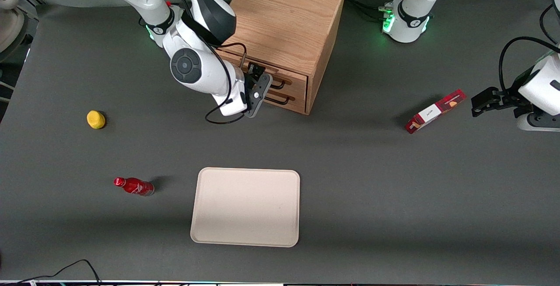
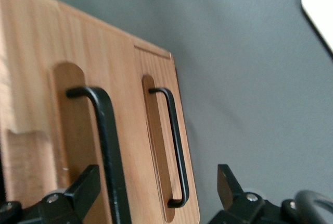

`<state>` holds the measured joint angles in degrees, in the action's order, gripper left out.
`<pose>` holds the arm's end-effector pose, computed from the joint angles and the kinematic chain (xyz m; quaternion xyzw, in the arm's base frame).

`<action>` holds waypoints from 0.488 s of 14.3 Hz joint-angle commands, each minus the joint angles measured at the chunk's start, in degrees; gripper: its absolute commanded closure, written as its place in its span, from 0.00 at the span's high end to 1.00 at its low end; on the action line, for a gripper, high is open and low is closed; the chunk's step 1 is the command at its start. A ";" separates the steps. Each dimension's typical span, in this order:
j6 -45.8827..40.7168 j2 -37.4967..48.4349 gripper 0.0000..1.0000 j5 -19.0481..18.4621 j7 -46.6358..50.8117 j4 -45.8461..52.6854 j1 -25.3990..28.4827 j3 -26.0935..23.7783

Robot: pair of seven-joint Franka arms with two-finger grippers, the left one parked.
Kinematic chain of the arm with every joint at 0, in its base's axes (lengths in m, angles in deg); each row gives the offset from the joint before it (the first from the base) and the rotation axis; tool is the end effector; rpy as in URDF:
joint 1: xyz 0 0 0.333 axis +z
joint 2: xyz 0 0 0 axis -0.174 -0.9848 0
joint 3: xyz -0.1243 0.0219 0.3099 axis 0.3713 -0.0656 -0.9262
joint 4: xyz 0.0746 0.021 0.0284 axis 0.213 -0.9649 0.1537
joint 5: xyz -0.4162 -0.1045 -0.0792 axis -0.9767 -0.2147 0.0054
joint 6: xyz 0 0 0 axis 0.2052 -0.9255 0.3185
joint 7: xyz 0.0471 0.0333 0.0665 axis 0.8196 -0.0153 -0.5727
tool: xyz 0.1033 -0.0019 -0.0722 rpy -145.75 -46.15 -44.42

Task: Close top drawer
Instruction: 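Hold the right gripper at the closed drawer front, then lift slightly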

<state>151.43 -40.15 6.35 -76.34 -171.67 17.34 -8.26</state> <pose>0.5155 0.4253 0.3824 -0.8613 -0.4628 0.0559 0.2022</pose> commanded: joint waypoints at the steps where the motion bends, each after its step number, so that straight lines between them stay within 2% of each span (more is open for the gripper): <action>1: -5.14 1.12 1.00 1.32 1.79 4.45 -1.51 -0.73; 4: -11.56 2.43 1.00 0.62 1.97 9.64 -2.13 -0.29; 7: -16.93 9.88 1.00 0.53 3.02 11.15 -2.14 4.53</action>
<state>138.22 -36.32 6.36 -75.25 -160.90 15.25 -6.78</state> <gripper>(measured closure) 0.000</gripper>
